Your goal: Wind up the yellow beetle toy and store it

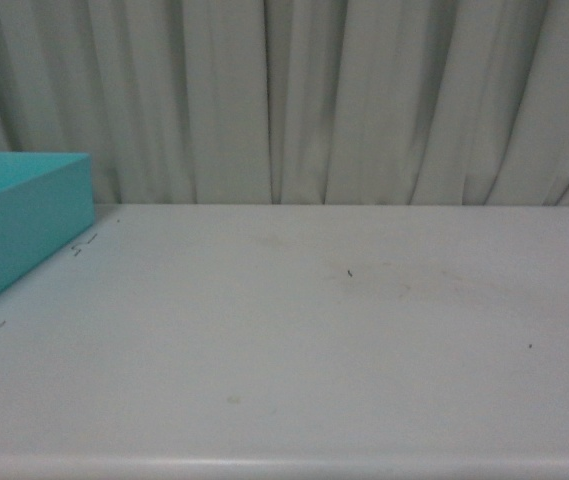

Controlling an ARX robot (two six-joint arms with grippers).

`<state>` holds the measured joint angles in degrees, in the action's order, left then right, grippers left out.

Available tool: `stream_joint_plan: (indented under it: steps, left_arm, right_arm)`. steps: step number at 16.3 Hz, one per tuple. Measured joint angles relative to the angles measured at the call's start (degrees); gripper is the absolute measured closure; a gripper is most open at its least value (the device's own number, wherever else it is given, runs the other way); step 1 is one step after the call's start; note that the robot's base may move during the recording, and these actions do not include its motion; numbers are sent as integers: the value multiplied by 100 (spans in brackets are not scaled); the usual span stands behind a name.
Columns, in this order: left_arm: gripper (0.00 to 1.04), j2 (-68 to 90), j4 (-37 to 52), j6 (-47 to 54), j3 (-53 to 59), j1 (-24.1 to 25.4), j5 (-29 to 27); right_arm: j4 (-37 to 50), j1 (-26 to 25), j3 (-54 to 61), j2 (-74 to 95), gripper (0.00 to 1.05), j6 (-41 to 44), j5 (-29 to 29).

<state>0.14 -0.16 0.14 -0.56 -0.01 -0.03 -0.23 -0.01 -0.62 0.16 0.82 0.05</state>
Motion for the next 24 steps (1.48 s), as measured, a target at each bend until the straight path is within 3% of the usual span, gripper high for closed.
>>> stream_joint_plan:
  steps: [24]
  left_arm:
    - [7, 0, -13, -13, 0, 0, 2]
  right_arm:
    - [-7, 0, 0, 2, 7, -2, -2]
